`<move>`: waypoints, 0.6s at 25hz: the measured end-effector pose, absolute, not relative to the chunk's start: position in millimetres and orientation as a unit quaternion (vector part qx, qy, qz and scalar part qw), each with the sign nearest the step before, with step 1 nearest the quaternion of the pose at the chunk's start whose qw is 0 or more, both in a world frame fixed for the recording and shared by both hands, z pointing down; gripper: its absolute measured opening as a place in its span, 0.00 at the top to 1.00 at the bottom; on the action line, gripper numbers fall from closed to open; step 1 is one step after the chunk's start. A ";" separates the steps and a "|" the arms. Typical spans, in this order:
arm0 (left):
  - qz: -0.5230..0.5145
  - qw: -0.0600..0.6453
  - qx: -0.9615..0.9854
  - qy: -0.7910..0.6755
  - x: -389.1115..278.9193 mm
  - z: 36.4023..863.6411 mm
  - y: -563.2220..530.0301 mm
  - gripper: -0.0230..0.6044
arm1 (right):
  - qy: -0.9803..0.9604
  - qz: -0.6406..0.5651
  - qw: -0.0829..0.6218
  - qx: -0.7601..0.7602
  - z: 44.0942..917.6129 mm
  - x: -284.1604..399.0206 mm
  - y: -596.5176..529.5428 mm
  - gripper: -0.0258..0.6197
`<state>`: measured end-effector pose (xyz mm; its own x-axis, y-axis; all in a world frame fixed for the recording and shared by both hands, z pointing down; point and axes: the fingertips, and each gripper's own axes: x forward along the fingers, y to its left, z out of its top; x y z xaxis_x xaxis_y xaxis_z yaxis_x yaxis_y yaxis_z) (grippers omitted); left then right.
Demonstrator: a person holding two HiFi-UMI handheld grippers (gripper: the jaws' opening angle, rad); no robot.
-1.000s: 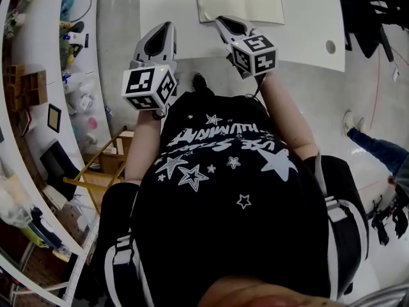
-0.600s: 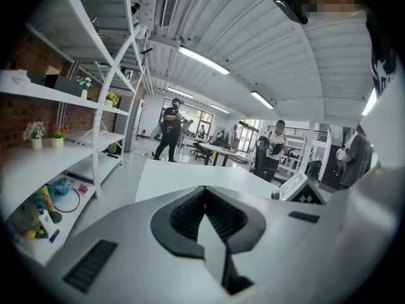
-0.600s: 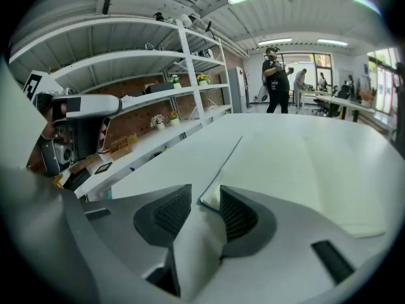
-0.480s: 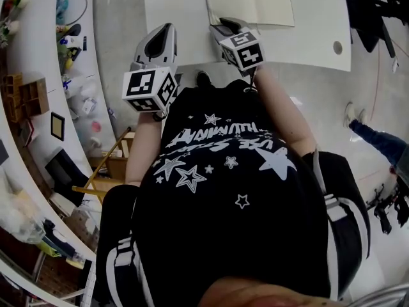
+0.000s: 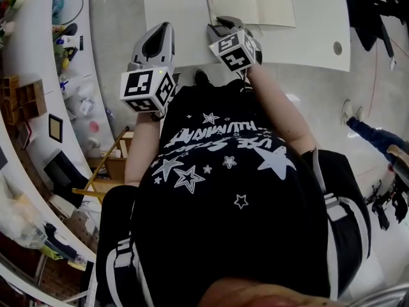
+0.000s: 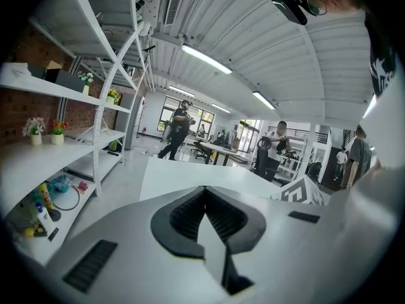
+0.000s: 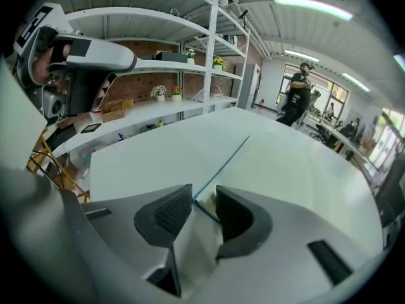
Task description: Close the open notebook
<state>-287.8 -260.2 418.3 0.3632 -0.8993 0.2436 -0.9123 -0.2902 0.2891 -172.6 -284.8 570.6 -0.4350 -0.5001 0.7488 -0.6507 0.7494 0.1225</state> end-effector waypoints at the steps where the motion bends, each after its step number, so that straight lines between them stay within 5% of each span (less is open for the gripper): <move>1: 0.016 0.192 0.803 -0.565 -288.2 417.9 -260.6 0.95 | -0.842 0.094 0.407 0.343 570.6 -172.1 -284.6 0.77; 15: 0.014 0.187 0.804 -0.564 -286.6 416.2 -253.7 0.95 | -0.848 0.111 0.386 0.345 567.5 -170.4 -283.5 0.93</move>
<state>-286.6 -253.7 416.2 0.3630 -0.9020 0.2338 -0.9127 -0.2937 0.2843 -170.4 -283.5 567.5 -0.4634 -0.4991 0.7322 -0.6712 0.7372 0.0777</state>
